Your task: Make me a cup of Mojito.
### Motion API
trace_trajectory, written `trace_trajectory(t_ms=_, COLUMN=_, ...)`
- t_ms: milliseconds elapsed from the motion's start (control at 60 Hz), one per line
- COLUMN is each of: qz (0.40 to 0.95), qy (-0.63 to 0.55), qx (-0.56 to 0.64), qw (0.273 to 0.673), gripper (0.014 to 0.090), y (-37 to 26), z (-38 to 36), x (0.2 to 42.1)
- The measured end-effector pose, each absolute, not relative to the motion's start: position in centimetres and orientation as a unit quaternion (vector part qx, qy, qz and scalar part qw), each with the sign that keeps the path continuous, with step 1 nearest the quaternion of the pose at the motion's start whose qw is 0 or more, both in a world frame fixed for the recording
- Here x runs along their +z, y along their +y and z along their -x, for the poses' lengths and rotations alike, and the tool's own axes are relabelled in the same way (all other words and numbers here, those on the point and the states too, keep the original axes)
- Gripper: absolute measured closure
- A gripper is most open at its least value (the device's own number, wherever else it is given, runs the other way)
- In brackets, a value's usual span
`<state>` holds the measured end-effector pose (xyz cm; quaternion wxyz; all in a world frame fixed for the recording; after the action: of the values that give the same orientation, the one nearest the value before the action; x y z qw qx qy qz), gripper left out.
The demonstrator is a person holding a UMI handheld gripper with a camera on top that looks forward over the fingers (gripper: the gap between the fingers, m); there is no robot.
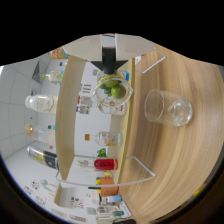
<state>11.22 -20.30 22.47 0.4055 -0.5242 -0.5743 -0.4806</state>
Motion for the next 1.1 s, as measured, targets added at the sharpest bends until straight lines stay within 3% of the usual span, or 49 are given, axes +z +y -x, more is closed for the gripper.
trace_trajectory(t_ms=200, qz=0.431, qy=-0.647, qx=-0.506, qw=0.375, gripper=0.0899, y=-20.6, z=-9.8, x=22.0)
trace_trajectory(t_ms=467, qz=0.421, qy=-0.648, qx=-0.51, qw=0.377, gripper=0.0898, y=-20.3, z=-9.7, x=21.9)
trace_trajectory(t_ms=583, qz=0.481, qy=-0.608, qx=-0.481, qw=0.41, gripper=0.09, y=-20.8, z=-10.1, x=22.7)
trace_trajectory(t_ms=767, qz=0.652, qy=-0.411, qx=-0.35, qw=0.533, gripper=0.0898, y=-22.5, z=-11.5, x=26.6)
trace_trajectory(t_ms=867, qz=0.716, qy=-0.287, qx=-0.261, qw=0.581, gripper=0.0898, y=-24.1, z=-13.7, x=27.8)
trace_trajectory(t_ms=1000, qz=0.776, qy=-0.176, qx=-0.155, qw=0.585, gripper=0.0898, y=-25.6, z=-17.2, x=24.4)
trace_trajectory(t_ms=1100, qz=0.824, qy=-0.104, qx=-0.086, qw=0.55, gripper=0.0897, y=-26.5, z=-20.3, x=19.0)
